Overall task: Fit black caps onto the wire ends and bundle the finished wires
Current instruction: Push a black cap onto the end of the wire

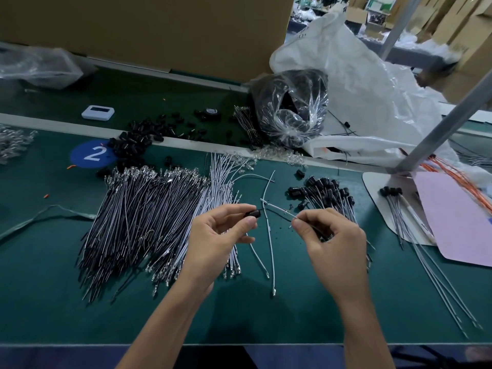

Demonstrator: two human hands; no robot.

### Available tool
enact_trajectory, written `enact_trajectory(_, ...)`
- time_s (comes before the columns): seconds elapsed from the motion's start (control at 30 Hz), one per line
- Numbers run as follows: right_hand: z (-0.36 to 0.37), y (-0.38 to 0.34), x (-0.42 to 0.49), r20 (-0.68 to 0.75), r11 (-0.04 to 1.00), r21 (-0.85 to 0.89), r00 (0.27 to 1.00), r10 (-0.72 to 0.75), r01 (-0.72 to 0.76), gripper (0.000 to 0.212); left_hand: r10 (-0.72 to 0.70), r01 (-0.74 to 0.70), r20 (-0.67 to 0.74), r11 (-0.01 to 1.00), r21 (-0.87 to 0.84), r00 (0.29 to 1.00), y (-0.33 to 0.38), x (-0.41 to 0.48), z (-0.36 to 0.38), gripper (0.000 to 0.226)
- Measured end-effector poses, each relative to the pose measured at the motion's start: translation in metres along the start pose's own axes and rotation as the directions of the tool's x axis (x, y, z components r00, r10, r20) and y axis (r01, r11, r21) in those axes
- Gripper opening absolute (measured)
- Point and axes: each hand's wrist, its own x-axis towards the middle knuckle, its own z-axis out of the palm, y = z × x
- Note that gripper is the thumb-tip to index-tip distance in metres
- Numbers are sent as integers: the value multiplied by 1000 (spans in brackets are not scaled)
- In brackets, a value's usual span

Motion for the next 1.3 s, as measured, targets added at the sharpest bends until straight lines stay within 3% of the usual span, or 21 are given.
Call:
enact_trajectory(0.4, -6, 7, 1, 121, 998, 29, 991, 52, -56, 31, -23, 23, -3, 999, 36, 1000, 0, 1, -1, 19)
enact_trajectory(0.67, 4, 12, 0, 191, 990, 81, 977, 95, -112, 22, -25, 20, 95, 998, 55, 995, -4, 1, 7, 21)
enact_trajectory(0.8, 9, 15, -2, 197, 987, 97, 974, 111, -132, 17, -28, 28, 36, 1000, -1, 999, -6, 2, 5, 34)
enact_trajectory(0.97, 18, 13, -5, 177, 977, 148, 976, 123, -150, 16, -4, 6, 53, 999, -32, 999, -10, 1, 10, 21)
enact_trajectory(1.3, 32, 9, -12, 117, 915, 304, 964, 239, -264, 13, -205, 158, -68, 893, -422, 976, -17, 2, 16, 17)
